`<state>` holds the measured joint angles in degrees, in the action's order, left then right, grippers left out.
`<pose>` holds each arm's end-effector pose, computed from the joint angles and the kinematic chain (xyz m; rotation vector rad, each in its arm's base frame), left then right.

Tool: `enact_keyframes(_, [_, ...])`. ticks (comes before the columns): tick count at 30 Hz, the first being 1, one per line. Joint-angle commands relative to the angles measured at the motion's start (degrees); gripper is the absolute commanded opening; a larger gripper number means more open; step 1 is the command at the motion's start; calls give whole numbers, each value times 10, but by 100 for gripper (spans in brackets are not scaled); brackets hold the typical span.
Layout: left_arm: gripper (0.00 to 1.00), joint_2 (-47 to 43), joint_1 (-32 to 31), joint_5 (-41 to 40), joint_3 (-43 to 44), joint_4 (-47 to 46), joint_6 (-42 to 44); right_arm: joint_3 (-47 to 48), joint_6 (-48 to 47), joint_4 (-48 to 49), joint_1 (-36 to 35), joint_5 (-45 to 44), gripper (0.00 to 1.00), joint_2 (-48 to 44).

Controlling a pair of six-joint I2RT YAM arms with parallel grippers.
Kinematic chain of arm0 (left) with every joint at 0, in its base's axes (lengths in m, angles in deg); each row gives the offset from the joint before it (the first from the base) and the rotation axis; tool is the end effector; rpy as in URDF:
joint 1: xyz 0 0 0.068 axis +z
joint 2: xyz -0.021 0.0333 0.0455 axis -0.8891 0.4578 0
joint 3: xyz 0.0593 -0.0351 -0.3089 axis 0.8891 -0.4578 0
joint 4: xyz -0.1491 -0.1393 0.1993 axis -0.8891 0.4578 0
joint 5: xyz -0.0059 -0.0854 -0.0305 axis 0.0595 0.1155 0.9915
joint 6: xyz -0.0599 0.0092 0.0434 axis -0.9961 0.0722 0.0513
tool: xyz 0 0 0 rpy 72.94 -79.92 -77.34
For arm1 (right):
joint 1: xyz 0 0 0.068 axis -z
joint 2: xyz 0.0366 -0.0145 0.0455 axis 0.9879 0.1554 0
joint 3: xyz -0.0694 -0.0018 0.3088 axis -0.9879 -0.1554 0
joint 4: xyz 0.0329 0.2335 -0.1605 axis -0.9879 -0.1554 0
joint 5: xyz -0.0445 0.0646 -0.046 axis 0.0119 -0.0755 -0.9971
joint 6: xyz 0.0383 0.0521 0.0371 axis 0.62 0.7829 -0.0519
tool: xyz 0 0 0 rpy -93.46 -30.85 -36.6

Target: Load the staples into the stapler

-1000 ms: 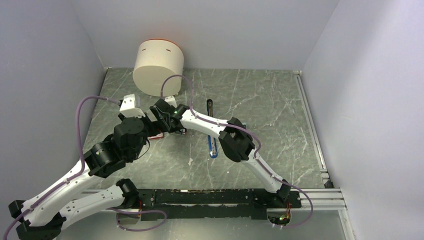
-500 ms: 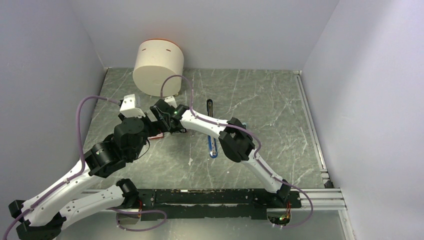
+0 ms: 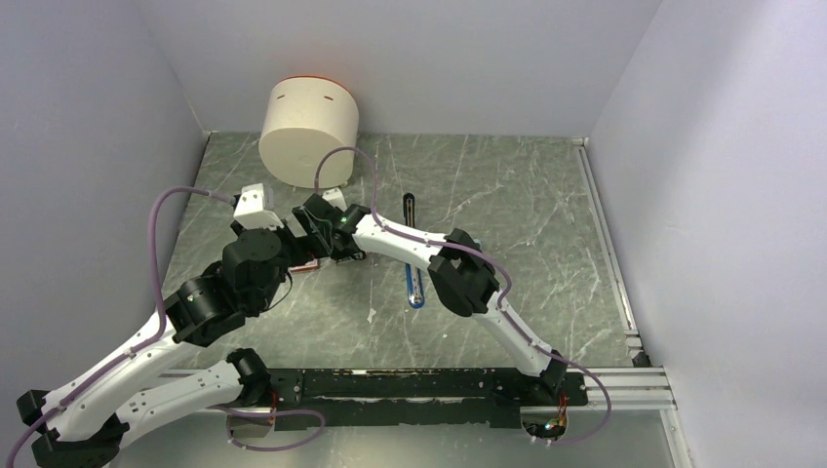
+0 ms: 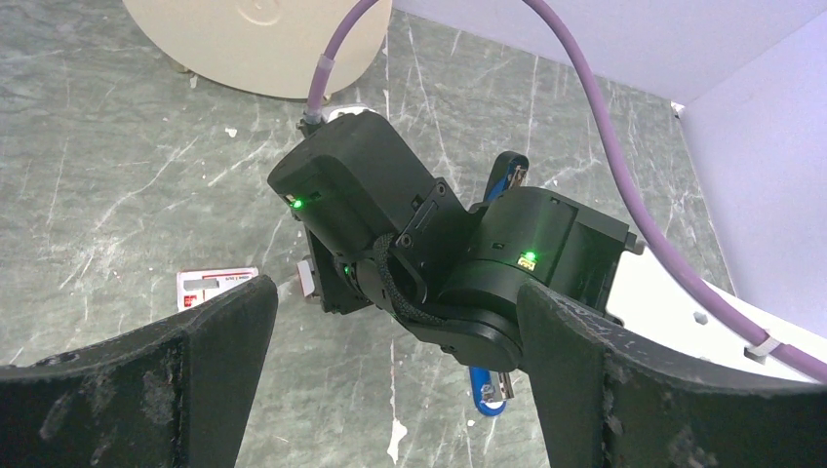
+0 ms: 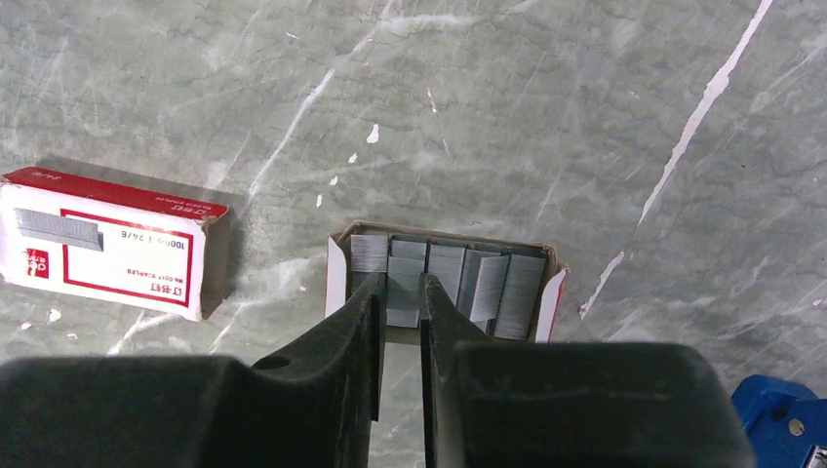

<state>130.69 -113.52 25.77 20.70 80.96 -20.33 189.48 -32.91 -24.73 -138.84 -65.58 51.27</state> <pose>0.1307 -0.0952 0.3920 -0.2582 1.8122 -0.4056 0.3328 0.4909 0.1651 -0.5300 2.5175 0.1390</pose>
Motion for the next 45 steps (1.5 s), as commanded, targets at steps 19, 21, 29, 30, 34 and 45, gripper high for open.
enact_keyframes(19, [97, -14, 3, -21, 15, 9, -2, -70, 11, 22, -2, 22, 21, -93])
enact_keyframes(21, [97, -18, 4, -23, 17, 10, -2, -95, 14, 28, -3, 30, 21, -112])
enact_keyframes(29, [97, -26, 4, -26, 22, 12, -1, -227, 33, 42, -15, 61, 21, -191])
enact_keyframes(30, [97, -26, 4, -26, 21, 12, -1, -244, 38, 43, -19, 62, 22, -198])
enact_keyframes(34, [97, -27, 3, -24, 19, 11, -3, -302, 54, 50, -32, 69, 22, -224])
enact_keyframes(45, [97, -22, 4, -25, 20, 9, 6, -339, 67, 44, -46, 65, 26, -228])
